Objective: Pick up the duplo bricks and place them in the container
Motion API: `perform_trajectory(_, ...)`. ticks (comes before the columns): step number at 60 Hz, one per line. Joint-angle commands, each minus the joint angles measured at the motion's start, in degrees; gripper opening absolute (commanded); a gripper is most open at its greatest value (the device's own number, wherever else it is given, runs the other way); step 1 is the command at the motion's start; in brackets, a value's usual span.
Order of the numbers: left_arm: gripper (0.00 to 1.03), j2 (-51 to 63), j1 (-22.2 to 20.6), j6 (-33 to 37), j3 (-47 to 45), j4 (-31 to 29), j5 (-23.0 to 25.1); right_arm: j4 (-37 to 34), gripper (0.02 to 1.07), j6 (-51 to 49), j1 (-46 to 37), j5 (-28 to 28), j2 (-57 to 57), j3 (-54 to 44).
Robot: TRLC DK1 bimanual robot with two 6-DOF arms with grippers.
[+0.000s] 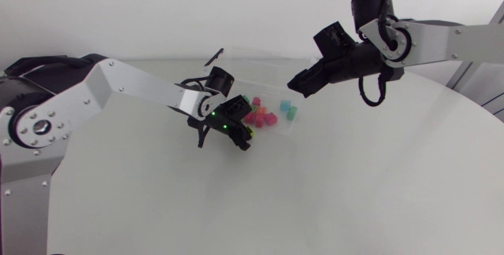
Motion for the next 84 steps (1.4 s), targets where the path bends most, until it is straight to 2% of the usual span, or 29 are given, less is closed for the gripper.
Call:
perform_trajectory(1, 0.13, -0.8, 0.0, 1.7, -4.2, -4.5, -0.7, -0.1, 0.93, 1.0, -0.1, -0.6, -3.6, -3.2)
perform_trajectory(10, 0.13, -10.1, 1.8, 4.6, -8.4, -9.4, -0.6, 0.5, 0.93, 1.3, 0.1, -0.9, -7.6, -8.3)
perform_trajectory(21, 0.13, -22.2, 4.0, 5.2, -10.8, -10.7, 1.0, 1.8, 0.93, 1.1, -0.9, -1.3, -10.4, -13.2)
perform_trajectory(28, 0.13, -27.2, 5.0, 3.9, -8.3, -10.5, 2.2, 2.2, 0.93, 1.0, -1.1, -1.3, -12.8, -15.5)
perform_trajectory(32, 0.13, -27.8, 5.5, 2.5, -6.6, -9.7, 3.3, 2.3, 0.93, 1.0, -1.1, -1.2, -14.0, -16.5)
perform_trajectory(40, 0.14, -26.5, 5.8, -2.1, -4.3, -2.0, 3.5, 2.4, 0.93, 1.1, -1.0, -0.8, -16.2, -18.8)
perform_trajectory(44, 0.14, -24.7, 5.9, -4.3, -1.8, -0.1, 3.4, 2.4, 0.93, 1.1, -1.1, -0.6, -17.1, -19.8)
perform_trajectory(56, 0.17, -18.0, 6.2, -7.9, 6.7, 0.9, 2.2, 3.3, 0.93, 0.6, -1.0, 0.5, -19.1, -22.7)
perform_trajectory(60, 0.27, -14.0, 5.8, -7.9, 10.4, 1.5, 0.0, 3.5, 0.93, 0.6, -1.0, 0.6, -19.6, -23.5)
perform_trajectory(66, 0.29, -10.5, 5.5, -8.6, 13.5, 1.5, -1.1, 3.8, 0.93, 0.6, -1.0, 1.1, -20.3, -24.0)
perform_trajectory(75, 0.44, -6.2, 4.7, -9.2, 17.8, 1.5, -2.8, 3.8, 0.93, 0.7, -0.8, 1.7, -21.4, -24.8)
perform_trajectory(79, 0.62, -4.7, 4.3, -9.5, 19.3, 1.4, -3.4, 3.7, 0.93, 0.7, -0.8, 1.7, -21.8, -25.2)
perform_trajectory(81, 0.77, -4.4, 4.0, -9.5, 19.7, 1.2, -3.8, 3.7, 0.94, 0.7, -0.8, 2.0, -22.0, -25.4)
perform_trajectory(84, 0.89, -4.4, 3.8, -9.5, 19.7, 1.2, -4.5, 3.7, 0.94, 0.7, -0.9, 2.1, -22.4, -25.6)
